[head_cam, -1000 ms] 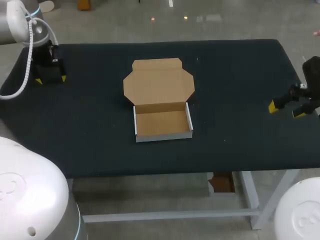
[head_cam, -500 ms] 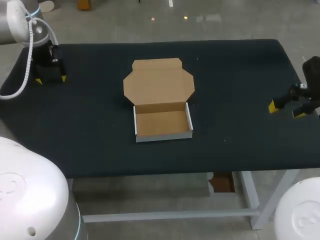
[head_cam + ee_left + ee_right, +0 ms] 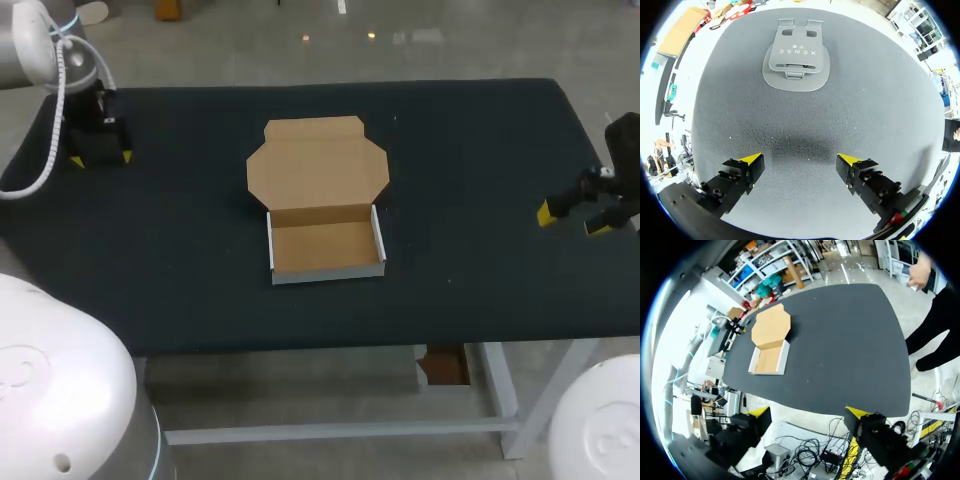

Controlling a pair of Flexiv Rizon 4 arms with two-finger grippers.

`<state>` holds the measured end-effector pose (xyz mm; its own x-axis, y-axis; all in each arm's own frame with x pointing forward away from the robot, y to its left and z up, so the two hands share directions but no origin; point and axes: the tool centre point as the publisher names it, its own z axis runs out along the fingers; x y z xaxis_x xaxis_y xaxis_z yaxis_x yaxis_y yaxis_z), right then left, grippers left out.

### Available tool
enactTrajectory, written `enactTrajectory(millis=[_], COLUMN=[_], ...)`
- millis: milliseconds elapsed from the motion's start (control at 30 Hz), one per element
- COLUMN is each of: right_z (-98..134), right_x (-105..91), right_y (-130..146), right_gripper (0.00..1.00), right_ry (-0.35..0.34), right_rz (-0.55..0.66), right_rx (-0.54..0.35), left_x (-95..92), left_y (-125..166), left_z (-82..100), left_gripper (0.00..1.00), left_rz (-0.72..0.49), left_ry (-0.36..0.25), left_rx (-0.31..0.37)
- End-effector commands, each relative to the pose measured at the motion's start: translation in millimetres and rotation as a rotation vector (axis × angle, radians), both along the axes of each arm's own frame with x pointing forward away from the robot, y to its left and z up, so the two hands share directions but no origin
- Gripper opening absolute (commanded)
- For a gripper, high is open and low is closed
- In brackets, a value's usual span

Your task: Assemble the packaging by folding the flat box into shape, placing the metal phone stand inside, and closing the box properly

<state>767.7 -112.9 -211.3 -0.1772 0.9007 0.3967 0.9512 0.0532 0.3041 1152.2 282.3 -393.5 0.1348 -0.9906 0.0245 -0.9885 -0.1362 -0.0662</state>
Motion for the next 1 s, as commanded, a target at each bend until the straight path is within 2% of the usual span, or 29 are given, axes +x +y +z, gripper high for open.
enactTrajectory(millis=[33, 1000], right_z=[2.2, 2.2], right_x=[-1.1, -1.1], right_y=[-0.5, -0.5], right_gripper=[1.0, 1.0], right_ry=[0.003, 0.003], right_rz=[0.002, 0.002], right_rx=[0.001, 0.001], left_x=[6.0, 41.7], left_y=[2.6, 11.8], left_z=[-0.4, -0.1], left_gripper=[1.0, 1.0], left_rz=[-0.011, -0.04], left_ry=[0.005, -0.012], left_rx=[-0.003, 0.015])
